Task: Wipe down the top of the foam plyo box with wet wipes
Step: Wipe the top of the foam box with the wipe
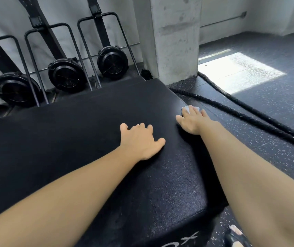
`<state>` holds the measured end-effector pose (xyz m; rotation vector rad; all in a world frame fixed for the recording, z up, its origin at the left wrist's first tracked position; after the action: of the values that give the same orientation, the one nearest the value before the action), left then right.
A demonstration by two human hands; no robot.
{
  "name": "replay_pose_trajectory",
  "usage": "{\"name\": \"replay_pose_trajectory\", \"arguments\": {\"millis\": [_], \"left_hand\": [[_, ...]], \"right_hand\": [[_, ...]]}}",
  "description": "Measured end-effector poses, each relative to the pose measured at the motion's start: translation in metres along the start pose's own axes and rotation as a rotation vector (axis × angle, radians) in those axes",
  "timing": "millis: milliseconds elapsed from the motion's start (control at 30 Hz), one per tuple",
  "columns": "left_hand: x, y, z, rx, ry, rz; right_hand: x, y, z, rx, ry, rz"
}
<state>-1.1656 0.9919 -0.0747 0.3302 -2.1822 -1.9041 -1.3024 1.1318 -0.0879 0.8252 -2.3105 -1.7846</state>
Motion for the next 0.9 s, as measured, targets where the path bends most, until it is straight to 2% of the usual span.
{"name": "replay_pose_trajectory", "arguments": {"millis": [400, 767, 900], "left_hand": [[-0.053, 0.014, 0.025, -0.001, -0.049, -0.076], [-0.062, 0.013, 0.036, 0.031, -0.04, -0.171], [-0.066, 0.014, 0.037, 0.051, -0.035, -0.171]], "right_hand": [[-0.109, -0.019, 0.03, -0.004, -0.065, -0.067], [-0.098, -0.017, 0.033, -0.003, -0.036, -0.052], [-0.119, -0.021, 0.037, -0.009, -0.031, -0.026]]}}
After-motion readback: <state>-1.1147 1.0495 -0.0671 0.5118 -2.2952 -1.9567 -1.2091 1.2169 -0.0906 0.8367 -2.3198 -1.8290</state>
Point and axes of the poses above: each hand's wrist, its own x-axis towards the middle knuckle, its own y-axis out of the back of the hand, z = x × y, the point moved 2 cm from there along x, towards the middle knuckle, and after that the axes turned 1 degree about y, right-handed, at the moved point
